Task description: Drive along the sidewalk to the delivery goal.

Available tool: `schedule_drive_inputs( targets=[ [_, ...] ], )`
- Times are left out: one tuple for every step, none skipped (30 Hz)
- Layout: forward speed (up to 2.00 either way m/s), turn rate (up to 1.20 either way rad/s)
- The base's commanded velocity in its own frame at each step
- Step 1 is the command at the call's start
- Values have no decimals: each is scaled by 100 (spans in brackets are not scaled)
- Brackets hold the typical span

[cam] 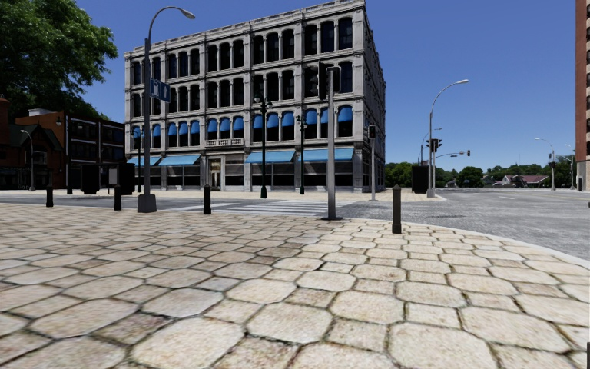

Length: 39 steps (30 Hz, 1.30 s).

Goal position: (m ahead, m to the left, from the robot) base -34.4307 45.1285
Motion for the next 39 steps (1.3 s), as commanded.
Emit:
schedule_drive_inputs(
  targets=[
    [0, 0],
    [0, 0],
    [0, 0],
    [0, 0],
    [0, 0],
    [0, 0],
    [0, 0],
    [0, 0],
    [0, 0],
    [0, 0],
    [0, 0],
    [0, 0],
    [0, 0],
    [0, 0],
    [0, 0],
    [0, 0],
    [0, 0],
    [0, 0],
    [0, 0],
    [0, 0],
    [0, 0],
    [0, 0],
    [0, 0],
    [0, 0],
    [0, 0],
    [0, 0],
    [0, 0],
    [0, 0],
    [0, 0],
    [0, 0],
    [6, 11],
    [35, 23],
    [35, 23],
    [75, 37],
    [92, 46],
    [97, 49],
    [97, 49],
    [98, 49],
    [99, 49]
  ],
)
